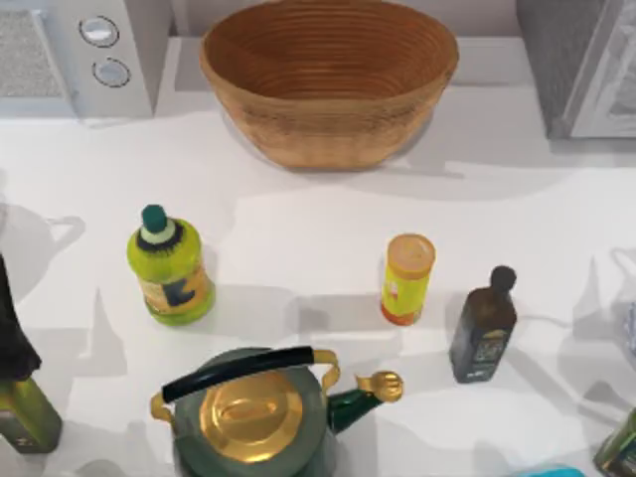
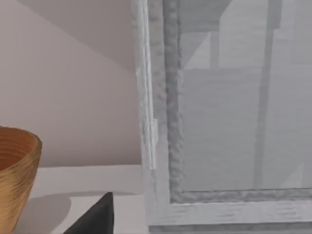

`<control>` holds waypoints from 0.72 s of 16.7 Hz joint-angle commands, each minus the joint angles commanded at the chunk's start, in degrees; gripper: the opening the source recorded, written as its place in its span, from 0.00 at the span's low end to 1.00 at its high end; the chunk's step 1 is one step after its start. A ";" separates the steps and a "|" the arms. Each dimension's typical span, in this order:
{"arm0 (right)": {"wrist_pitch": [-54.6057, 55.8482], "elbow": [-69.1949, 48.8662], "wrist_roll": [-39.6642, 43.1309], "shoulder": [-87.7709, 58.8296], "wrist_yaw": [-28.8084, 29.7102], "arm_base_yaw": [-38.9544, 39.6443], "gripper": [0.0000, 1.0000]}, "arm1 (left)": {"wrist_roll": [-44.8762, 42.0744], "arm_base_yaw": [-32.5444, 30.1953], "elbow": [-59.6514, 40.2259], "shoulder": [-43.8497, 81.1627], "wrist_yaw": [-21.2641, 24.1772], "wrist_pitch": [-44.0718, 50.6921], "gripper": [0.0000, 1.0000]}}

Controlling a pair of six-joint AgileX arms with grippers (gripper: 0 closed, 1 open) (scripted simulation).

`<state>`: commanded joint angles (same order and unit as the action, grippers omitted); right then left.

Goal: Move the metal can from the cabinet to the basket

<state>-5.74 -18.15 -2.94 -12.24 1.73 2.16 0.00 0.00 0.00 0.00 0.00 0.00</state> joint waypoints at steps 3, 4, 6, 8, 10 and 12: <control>-2.98 -12.95 -1.20 -9.23 1.17 1.64 1.00 | 0.00 0.00 0.00 0.00 0.00 0.00 1.00; -3.94 -17.75 -1.48 -12.55 1.63 2.22 1.00 | 0.00 0.00 0.00 0.00 0.00 0.00 1.00; -5.81 -27.82 -1.84 -19.47 2.61 3.45 1.00 | 0.00 0.00 0.00 0.00 0.00 0.00 1.00; -7.66 -38.16 -1.90 -26.69 3.65 4.70 1.00 | 0.00 0.00 0.00 0.00 0.00 0.00 1.00; -9.57 -48.33 -1.67 -34.07 4.73 5.84 1.00 | 0.00 0.00 0.00 0.00 0.00 0.00 1.00; -11.55 -57.78 -1.14 -41.41 5.88 6.79 1.00 | 0.00 0.00 0.00 0.00 0.00 0.00 1.00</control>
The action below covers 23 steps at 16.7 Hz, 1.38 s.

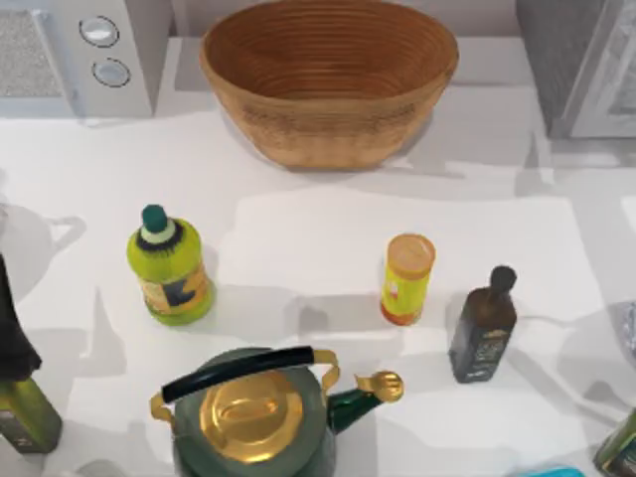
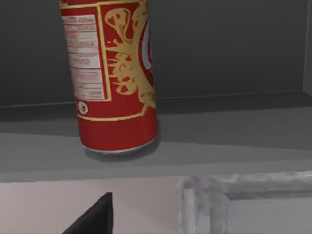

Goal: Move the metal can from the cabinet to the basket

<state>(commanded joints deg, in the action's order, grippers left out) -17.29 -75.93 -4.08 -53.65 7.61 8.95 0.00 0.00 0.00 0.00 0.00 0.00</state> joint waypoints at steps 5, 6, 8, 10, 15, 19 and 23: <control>-4.68 -17.89 2.13 -16.19 2.68 1.31 1.00 | 0.00 0.00 0.00 0.00 0.00 0.00 1.00; -5.40 -20.20 2.52 -18.56 3.06 1.44 1.00 | 0.00 0.00 0.00 0.00 0.00 0.00 1.00; -6.39 -23.19 3.05 -21.67 3.55 1.60 1.00 | 0.00 0.00 0.00 0.00 0.00 0.00 1.00; -6.63 -23.88 3.18 -22.40 3.66 1.63 1.00 | 0.00 0.00 0.00 0.00 0.00 0.00 1.00; -6.49 -23.70 3.12 -22.33 3.79 1.55 1.00 | 0.00 0.00 0.00 0.00 0.00 0.00 1.00; -5.35 -24.49 3.17 -24.01 8.71 5.62 1.00 | 0.00 0.00 0.00 0.00 0.00 0.00 1.00; -3.88 -25.33 3.42 -26.05 14.30 11.48 1.00 | 0.00 0.00 0.00 0.00 0.00 0.00 1.00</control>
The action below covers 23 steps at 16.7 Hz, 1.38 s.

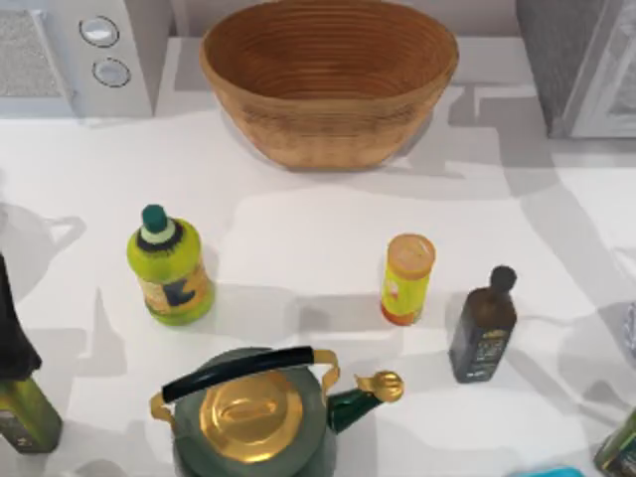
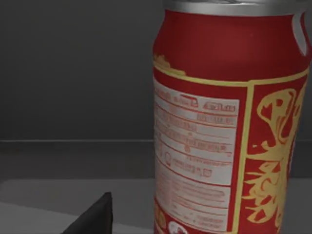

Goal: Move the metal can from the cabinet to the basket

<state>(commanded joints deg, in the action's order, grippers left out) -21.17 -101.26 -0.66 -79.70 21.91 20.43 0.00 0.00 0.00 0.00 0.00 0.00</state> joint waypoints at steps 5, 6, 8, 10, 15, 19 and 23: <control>0.13 0.14 0.02 -0.09 0.73 0.65 1.00 | 0.00 0.00 0.00 0.00 0.00 0.00 1.00; 0.16 -0.07 0.03 -0.30 0.62 0.56 1.00 | 0.00 0.00 0.00 0.00 0.00 0.00 1.00; 0.34 -2.26 0.04 -2.53 -0.18 -0.21 1.00 | 0.00 0.00 0.00 0.00 0.00 0.00 1.00; 0.61 -6.23 0.02 -7.03 -1.36 -1.45 1.00 | 0.00 0.00 0.00 0.00 0.00 0.00 1.00; 1.14 -10.91 0.01 -12.07 -3.24 -3.42 1.00 | 0.00 0.00 0.00 0.00 0.00 0.00 1.00; 1.14 -10.91 0.01 -12.07 -3.24 -3.42 0.85 | 0.00 0.00 0.00 0.00 0.00 0.00 1.00; 1.14 -10.91 0.01 -12.07 -3.24 -3.42 0.55 | 0.00 0.00 0.00 0.00 0.00 0.00 1.00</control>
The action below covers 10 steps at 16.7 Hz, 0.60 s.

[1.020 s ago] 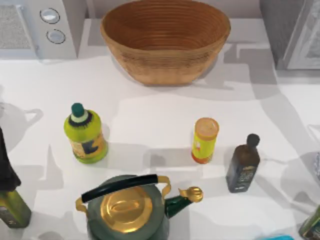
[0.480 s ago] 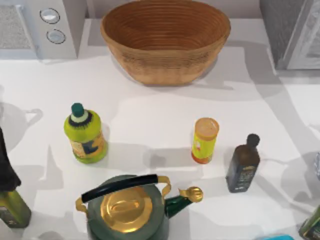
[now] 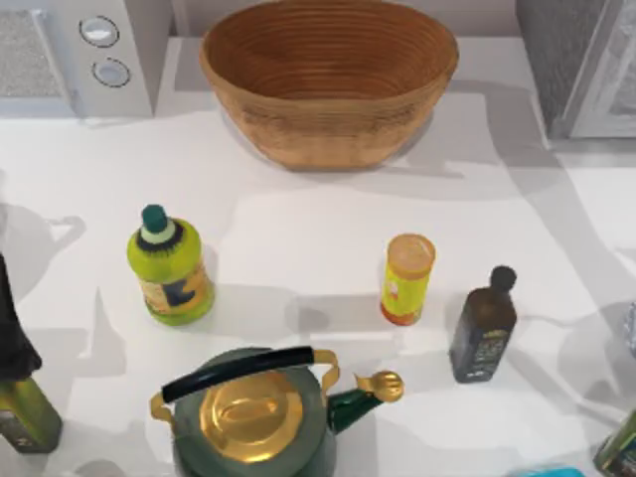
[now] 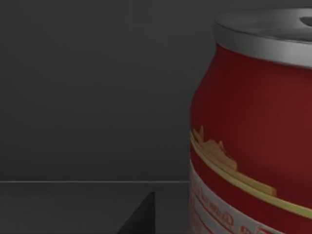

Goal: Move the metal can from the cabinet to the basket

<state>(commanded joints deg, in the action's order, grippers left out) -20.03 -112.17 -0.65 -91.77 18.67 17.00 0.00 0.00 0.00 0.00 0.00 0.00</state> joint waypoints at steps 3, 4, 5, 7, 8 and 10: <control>0.00 0.00 0.00 0.00 0.00 0.00 0.32 | 0.00 0.00 0.00 0.00 0.00 0.00 1.00; 0.00 0.00 0.00 0.00 0.00 0.00 0.25 | 0.00 0.00 0.00 0.00 0.00 0.00 1.00; 0.00 0.00 0.00 0.00 0.00 0.00 0.17 | 0.00 0.00 0.00 0.00 0.00 0.00 1.00; 0.00 0.00 0.00 0.00 0.00 0.00 0.02 | 0.00 0.00 0.00 0.00 0.00 0.00 1.00; 0.00 0.00 0.00 0.00 0.00 0.00 0.00 | 0.00 0.00 0.00 0.00 0.00 0.00 1.00; 0.00 0.00 0.00 0.00 0.00 0.00 0.00 | 0.00 0.00 0.00 0.00 0.00 0.00 1.00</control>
<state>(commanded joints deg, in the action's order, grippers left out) -20.03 -112.17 -0.65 -91.77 18.67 17.00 0.00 0.00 0.00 0.00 0.00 0.00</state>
